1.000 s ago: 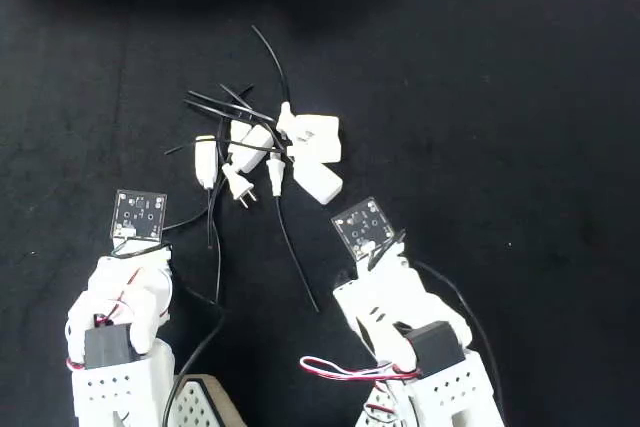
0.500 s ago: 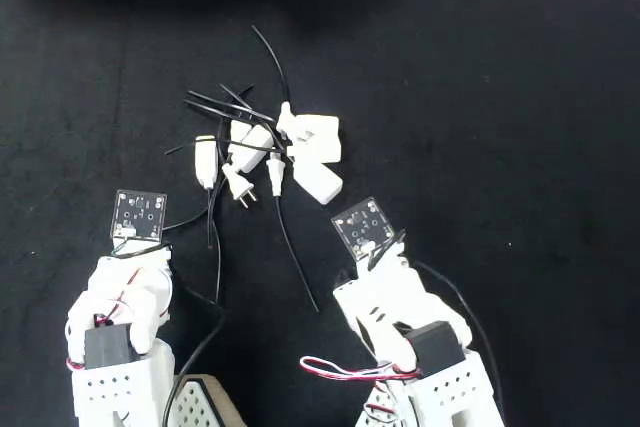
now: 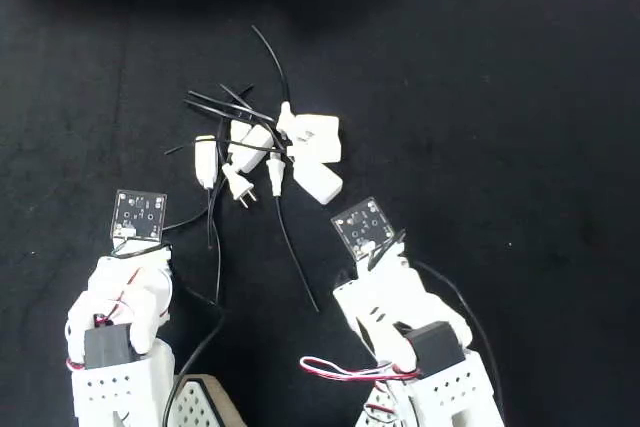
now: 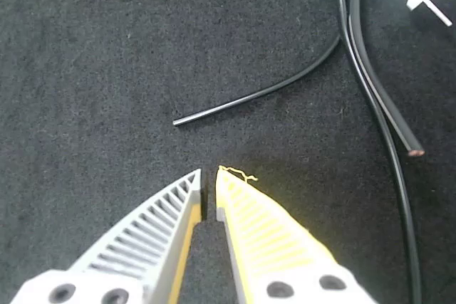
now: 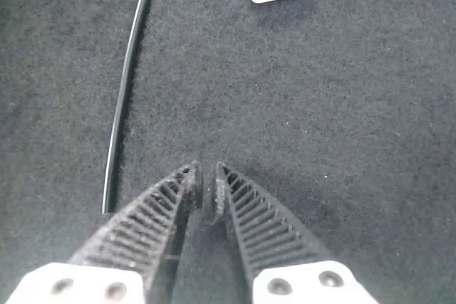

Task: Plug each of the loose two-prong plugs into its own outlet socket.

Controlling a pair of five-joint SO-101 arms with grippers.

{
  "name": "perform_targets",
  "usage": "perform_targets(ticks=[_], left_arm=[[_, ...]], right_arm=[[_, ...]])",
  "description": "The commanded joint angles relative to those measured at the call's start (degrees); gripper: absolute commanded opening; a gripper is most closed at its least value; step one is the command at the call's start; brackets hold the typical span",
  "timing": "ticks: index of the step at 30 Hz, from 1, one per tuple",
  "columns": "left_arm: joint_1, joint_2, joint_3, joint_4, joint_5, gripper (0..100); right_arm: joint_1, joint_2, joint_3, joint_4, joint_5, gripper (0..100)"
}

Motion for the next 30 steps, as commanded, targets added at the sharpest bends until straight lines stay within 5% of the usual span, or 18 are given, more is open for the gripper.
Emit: perform_targets(ticks=[1,9,17,26,30], left_arm=[[0.57,-0.35,1.01,0.35,-0.09,5],[0.57,-0.35,1.01,0.35,-0.09,5],[0.57,-0.35,1.01,0.35,-0.09,5],[0.66,-0.35,1.01,0.35,-0.09,5],[0.57,-0.35,1.01,0.35,-0.09,5]], right_arm=[[-0.44,-5.76,-0.13,0.26,-0.09,4.0],[0.44,-5.58,-0.66,-3.34,0.26,4.0],[11.16,-2.33,-9.45,-11.34,0.09,4.0],[13.80,30.55,-30.55,-13.63,-1.76,4.1],[10.73,50.33,-40.22,-13.63,8.70,4.3]])
